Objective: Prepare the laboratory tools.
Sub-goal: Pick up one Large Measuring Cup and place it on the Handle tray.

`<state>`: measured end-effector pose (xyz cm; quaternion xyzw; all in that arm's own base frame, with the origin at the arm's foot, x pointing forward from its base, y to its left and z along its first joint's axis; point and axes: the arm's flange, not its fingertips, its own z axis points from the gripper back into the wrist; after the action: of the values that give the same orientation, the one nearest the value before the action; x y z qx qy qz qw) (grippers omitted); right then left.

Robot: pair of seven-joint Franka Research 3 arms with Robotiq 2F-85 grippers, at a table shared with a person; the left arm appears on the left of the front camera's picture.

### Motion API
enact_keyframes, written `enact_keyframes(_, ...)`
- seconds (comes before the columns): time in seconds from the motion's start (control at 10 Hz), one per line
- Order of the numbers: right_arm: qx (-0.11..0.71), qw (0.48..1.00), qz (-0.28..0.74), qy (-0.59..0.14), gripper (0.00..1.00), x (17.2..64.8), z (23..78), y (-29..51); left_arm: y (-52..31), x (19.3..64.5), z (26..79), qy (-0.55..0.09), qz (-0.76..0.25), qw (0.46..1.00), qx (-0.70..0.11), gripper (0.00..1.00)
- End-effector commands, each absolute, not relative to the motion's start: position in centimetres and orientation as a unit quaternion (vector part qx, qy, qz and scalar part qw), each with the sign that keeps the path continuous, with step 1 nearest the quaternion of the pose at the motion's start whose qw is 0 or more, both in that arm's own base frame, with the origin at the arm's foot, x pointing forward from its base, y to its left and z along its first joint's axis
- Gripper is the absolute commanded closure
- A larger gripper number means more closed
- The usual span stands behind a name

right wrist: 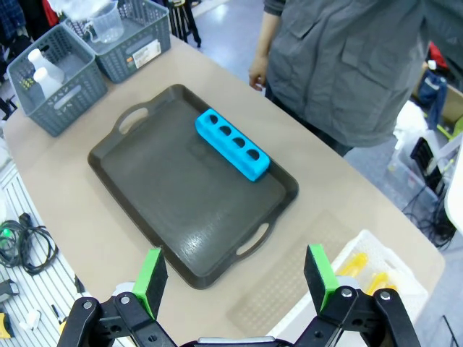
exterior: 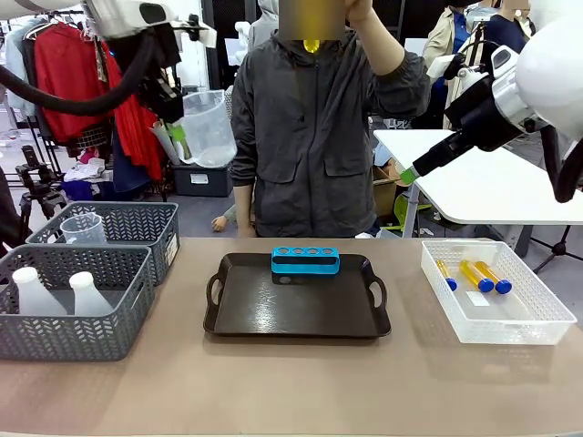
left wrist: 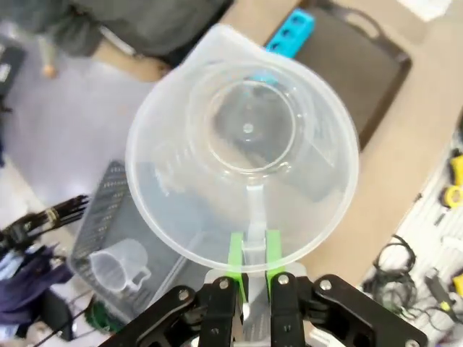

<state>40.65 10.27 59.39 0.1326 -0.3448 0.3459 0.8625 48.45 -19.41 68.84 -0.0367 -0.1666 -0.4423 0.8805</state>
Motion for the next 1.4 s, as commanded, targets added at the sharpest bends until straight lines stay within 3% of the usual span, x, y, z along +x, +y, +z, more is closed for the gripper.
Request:
enact_keyframes(0.0,0.139,0.862,0.343,-0.345,0.00,40.7,59.6,10.4,-20.0,49.6,67.2,-0.136,-0.483,0.861,-0.085,1.00)
enact_keyframes(0.9,0.139,0.862,0.343,-0.345,0.00,40.7,59.6,10.4,-26.3,54.3,57.9,-0.006,-0.548,0.815,-0.189,1.00)
enact_keyframes(1.3,0.139,0.862,0.343,-0.345,0.00,40.7,59.6,10.4,-26.2,54.4,58.4,-0.017,-0.543,0.820,-0.180,1.00)
